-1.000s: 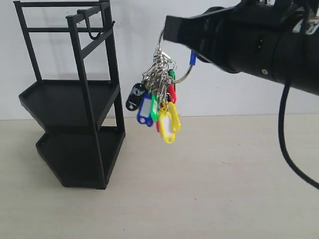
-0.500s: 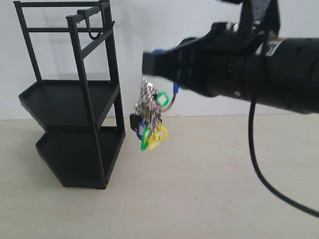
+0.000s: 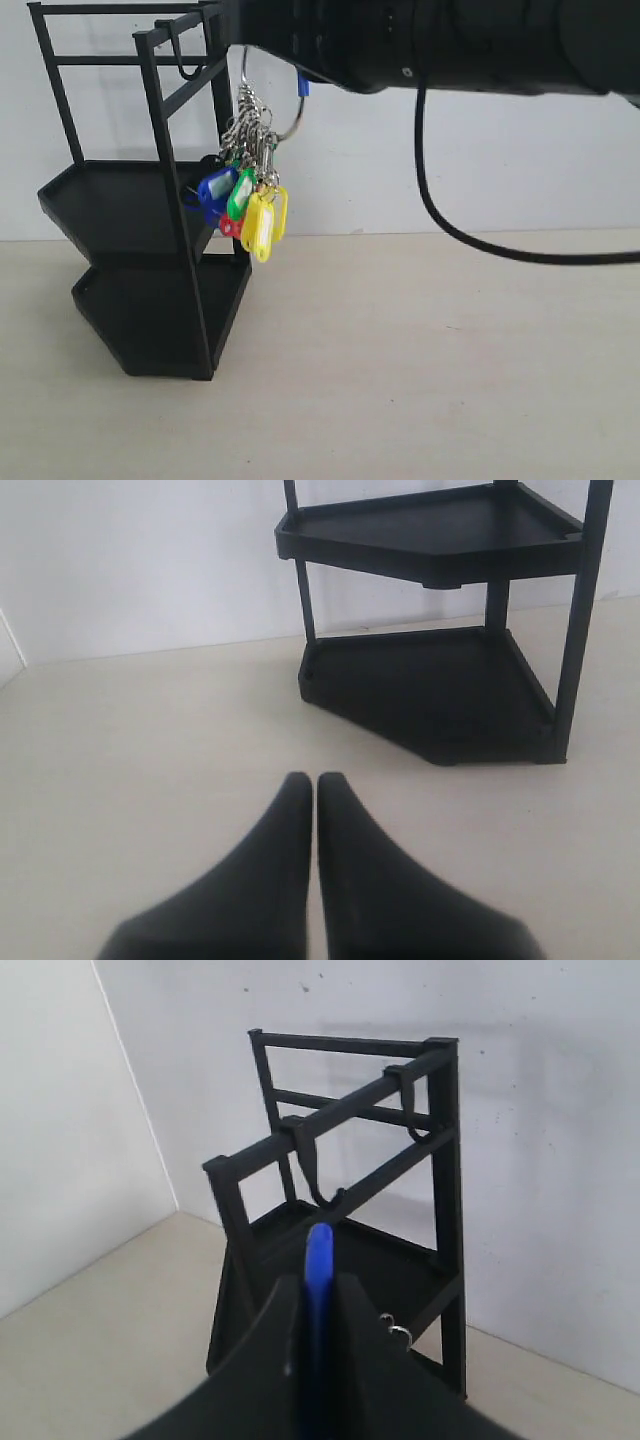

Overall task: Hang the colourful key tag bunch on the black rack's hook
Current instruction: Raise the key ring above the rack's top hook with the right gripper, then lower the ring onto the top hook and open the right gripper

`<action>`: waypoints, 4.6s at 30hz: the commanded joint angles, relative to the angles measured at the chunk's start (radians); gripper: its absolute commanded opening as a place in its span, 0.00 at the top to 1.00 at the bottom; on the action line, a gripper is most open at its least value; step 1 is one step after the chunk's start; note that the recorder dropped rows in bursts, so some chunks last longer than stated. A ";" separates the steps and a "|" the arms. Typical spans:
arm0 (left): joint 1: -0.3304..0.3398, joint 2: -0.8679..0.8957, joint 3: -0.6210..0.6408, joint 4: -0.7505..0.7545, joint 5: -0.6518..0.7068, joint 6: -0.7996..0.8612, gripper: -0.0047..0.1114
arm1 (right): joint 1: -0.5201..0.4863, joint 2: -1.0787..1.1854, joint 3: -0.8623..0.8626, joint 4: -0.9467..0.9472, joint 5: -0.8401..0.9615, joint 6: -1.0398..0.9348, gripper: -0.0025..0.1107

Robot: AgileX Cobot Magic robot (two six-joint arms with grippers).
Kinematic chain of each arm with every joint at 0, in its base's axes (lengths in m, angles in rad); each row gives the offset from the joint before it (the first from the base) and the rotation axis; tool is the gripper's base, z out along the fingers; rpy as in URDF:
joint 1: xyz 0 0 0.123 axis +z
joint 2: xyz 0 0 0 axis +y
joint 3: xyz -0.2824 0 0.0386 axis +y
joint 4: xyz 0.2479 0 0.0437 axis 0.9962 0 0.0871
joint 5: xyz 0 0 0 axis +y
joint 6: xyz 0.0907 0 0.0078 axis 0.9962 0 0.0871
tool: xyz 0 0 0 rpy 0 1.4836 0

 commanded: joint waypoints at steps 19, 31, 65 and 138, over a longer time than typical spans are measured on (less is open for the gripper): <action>-0.001 -0.002 -0.001 -0.003 -0.006 -0.001 0.92 | -0.217 0.150 -0.134 -0.176 0.260 0.020 0.98; -0.001 -0.002 -0.001 -0.003 -0.006 -0.001 0.92 | -0.124 0.161 -0.183 -1.022 0.415 0.741 0.98; -0.001 -0.002 -0.001 -0.003 -0.006 -0.001 0.92 | 0.194 0.464 -0.638 -1.445 0.714 0.974 0.98; -0.001 -0.002 -0.001 -0.003 -0.008 -0.001 0.92 | 0.202 0.361 -0.709 -1.402 1.108 0.906 0.98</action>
